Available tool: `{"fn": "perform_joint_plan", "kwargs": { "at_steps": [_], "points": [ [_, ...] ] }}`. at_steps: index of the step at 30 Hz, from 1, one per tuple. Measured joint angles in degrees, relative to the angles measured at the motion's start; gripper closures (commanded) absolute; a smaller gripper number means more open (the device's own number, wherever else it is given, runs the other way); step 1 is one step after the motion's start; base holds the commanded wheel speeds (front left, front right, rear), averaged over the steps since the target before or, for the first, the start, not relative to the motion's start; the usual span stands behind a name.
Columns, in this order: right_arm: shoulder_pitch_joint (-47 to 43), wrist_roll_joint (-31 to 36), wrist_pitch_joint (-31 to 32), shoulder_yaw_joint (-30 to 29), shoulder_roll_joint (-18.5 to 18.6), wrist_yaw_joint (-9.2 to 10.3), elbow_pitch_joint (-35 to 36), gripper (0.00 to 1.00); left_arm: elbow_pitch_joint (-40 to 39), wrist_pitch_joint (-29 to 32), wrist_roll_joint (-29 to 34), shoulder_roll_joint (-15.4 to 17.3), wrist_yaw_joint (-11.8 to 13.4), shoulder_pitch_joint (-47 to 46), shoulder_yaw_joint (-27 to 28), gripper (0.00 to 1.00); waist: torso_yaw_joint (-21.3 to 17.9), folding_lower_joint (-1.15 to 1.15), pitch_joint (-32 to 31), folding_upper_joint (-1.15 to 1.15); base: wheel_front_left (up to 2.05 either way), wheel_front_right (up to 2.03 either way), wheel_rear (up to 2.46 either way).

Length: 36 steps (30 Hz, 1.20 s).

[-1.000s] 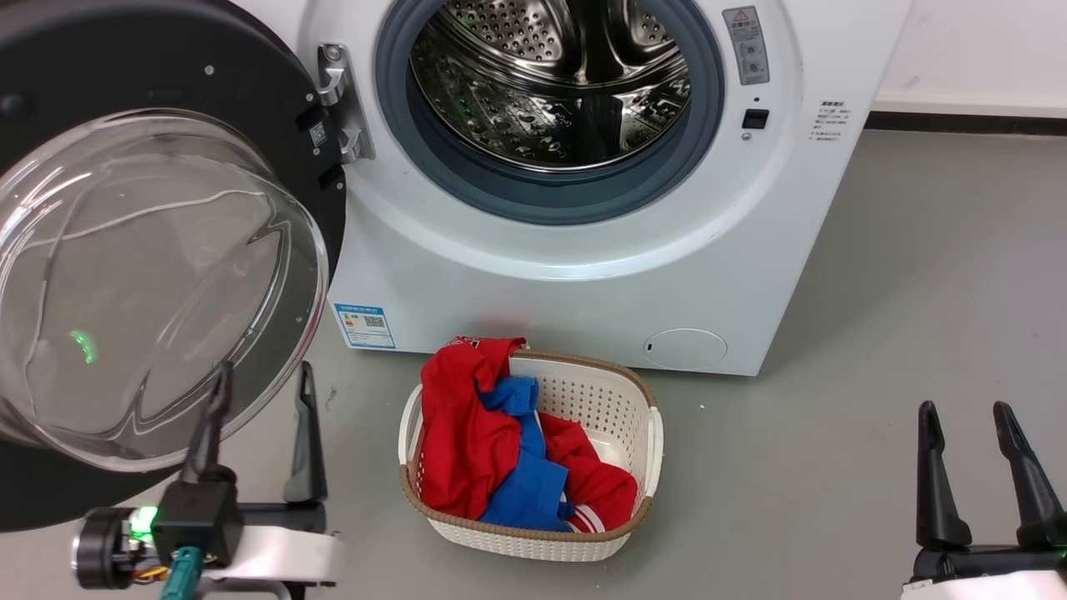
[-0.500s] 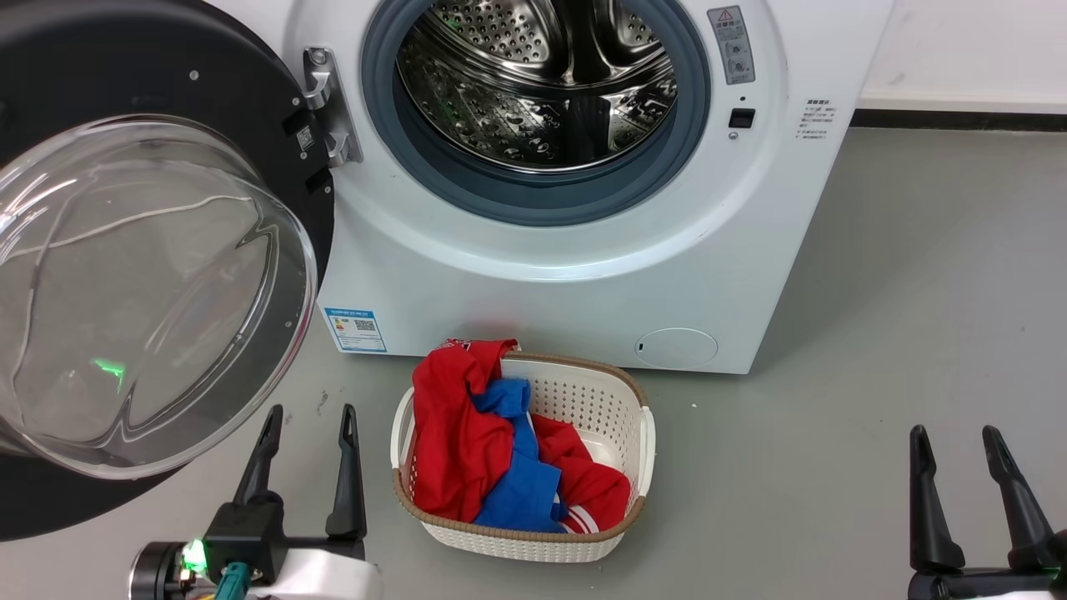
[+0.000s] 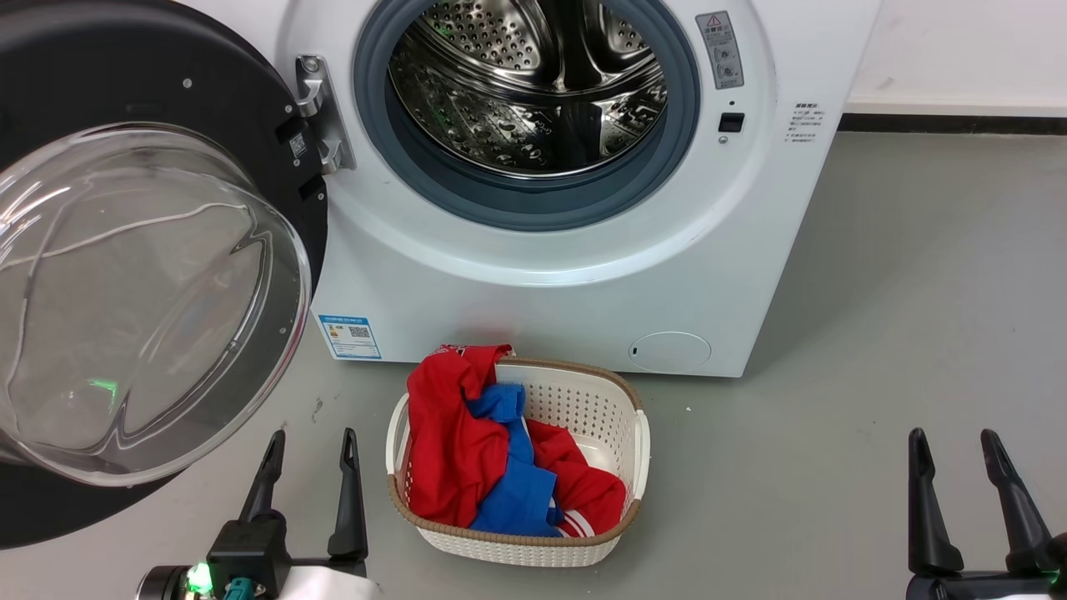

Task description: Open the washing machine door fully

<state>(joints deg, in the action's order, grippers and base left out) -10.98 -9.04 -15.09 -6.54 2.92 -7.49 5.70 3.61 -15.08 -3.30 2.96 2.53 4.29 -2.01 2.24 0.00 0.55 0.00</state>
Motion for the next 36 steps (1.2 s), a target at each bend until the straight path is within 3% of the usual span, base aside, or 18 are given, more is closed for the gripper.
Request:
{"fn": "perform_joint_plan", "kwargs": {
  "at_steps": [10, 11, 17, 36],
  "points": [
    [-0.1, 0.0, 0.0, 0.2, 0.0, 0.00, 0.0, 0.00, 0.4, 0.0, -0.2, 0.0, -0.4, 0.1, 0.3, 0.00, 0.0, 0.00, -0.2, 0.00, 0.00, 0.00, 0.00],
    [-0.1, 0.0, 0.0, 0.2, 0.0, 0.00, -0.3, 1.00, 0.7, 0.0, -0.2, 0.0, -0.4, 0.1, 0.3, 1.00, 0.0, 0.00, -0.2, 0.00, 0.00, 0.00, 0.00],
    [-0.3, -0.8, 0.5, 0.5, -0.1, 0.00, -3.4, 1.00, 3.8, 0.8, -1.3, -0.1, -0.5, 1.4, 0.3, 1.00, 0.0, 0.00, -0.3, 0.00, 0.00, 0.00, 0.00],
    [3.0, -22.0, 4.6, 1.7, 0.5, 0.00, -7.3, 1.00, 5.5, 5.9, -22.5, -0.2, -2.8, -0.8, 2.3, 1.00, -0.4, 0.00, -0.3, 0.00, 0.00, 0.00, 0.00]
  ]
}}
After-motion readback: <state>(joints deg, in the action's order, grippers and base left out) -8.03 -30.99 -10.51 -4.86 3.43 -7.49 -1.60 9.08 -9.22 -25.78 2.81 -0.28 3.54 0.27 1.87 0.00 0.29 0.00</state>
